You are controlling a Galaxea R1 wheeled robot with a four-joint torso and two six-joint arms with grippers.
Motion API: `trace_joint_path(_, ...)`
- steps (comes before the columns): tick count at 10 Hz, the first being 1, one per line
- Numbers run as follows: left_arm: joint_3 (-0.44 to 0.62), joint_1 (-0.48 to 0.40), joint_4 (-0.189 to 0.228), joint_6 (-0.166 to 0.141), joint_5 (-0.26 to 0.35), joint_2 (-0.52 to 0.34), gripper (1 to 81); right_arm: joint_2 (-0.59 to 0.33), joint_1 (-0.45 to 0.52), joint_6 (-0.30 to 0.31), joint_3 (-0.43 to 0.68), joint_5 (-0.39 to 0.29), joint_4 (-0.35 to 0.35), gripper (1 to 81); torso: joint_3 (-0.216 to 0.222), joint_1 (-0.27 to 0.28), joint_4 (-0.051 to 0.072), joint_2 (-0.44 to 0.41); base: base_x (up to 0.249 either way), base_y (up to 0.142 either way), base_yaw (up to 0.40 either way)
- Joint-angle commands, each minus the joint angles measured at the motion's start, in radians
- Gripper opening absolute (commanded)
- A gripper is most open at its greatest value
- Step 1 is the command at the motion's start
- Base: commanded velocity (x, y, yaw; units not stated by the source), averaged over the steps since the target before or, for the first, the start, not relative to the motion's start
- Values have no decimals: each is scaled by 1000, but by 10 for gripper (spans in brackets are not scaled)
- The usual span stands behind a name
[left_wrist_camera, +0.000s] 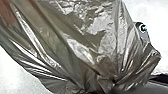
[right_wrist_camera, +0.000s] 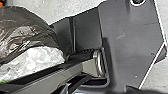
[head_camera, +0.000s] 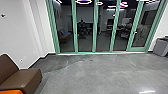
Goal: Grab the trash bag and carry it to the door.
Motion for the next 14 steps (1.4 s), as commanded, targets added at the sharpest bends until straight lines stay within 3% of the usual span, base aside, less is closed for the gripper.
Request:
trace_joint_path(1, 2, -54, 5, 11, 57, -9, 10, -10, 45, 2, 14, -59, -6, 811, 0, 0, 0, 0, 0, 0, -277)
trace_joint_path(14, 2, -54, 5, 9, 58, -10, 10, -4, 44, 1, 11, -59, -9, 811, 0, 0, 0, 0, 0, 0, -218)
